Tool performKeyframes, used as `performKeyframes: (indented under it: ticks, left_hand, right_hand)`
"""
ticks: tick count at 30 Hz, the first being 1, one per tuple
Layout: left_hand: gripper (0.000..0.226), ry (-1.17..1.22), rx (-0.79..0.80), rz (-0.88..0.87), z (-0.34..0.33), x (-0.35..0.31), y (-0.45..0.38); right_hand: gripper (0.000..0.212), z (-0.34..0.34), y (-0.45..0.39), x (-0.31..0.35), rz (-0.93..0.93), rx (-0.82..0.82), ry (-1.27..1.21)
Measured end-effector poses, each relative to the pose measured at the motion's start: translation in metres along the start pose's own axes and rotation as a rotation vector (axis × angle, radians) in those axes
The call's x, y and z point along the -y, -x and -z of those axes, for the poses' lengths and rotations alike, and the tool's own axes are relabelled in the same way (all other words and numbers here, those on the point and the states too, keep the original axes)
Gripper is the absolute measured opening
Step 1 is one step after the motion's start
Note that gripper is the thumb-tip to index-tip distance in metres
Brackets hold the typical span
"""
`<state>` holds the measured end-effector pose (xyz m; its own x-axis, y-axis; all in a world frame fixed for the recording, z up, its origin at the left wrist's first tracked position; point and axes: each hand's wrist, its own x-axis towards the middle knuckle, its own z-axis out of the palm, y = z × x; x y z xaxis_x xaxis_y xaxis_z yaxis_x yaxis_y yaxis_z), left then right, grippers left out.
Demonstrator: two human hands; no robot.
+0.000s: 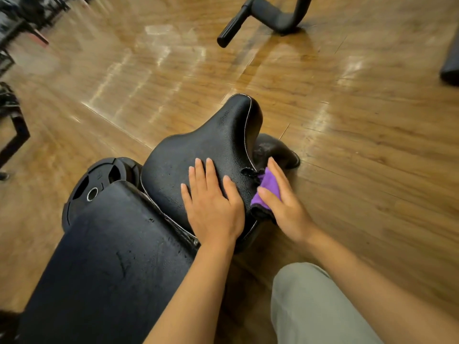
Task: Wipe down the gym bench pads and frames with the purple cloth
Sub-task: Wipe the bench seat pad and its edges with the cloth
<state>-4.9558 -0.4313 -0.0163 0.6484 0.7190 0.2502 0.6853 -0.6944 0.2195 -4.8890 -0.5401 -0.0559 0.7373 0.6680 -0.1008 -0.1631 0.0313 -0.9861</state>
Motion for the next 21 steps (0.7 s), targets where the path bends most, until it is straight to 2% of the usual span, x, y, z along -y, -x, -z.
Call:
performKeyframes:
  ticks: [2, 7, 11, 14, 17, 19, 21]
  left_hand:
    - [0.062, 0.004, -0.008, -0.004, -0.001, 0.001, 0.0]
    - [0.06, 0.011, 0.011, 0.005, 0.0, 0.0, -0.001]
    - [0.06, 0.019, 0.011, 0.013, 0.001, 0.0, -0.001]
    - [0.06, 0.028, 0.012, 0.009, 0.001, 0.0, 0.0]
    - [0.061, 0.029, 0.016, 0.012, 0.002, 0.0, -0.001]
    - [0.062, 0.041, 0.025, 0.01, 0.002, 0.001, -0.002]
    - [0.063, 0.054, 0.035, 0.008, 0.004, 0.002, -0.004]
  right_hand:
    - [0.067, -0.004, -0.023, 0.009, 0.003, -0.016, 0.042]
    - [0.08, -0.01, -0.089, 0.031, -0.168, -0.004, 0.12]
    - [0.072, -0.008, -0.07, 0.026, -0.178, -0.017, 0.06]
    - [0.065, -0.005, -0.026, 0.017, -0.085, -0.034, 0.159]
    - [0.066, -0.029, 0.017, 0.006, 0.139, -0.261, 0.175]
    - [0.069, -0.055, 0.034, -0.009, 0.2, -0.439, 0.165]
    - [0.07, -0.074, 0.044, -0.02, 0.23, -0.549, 0.168]
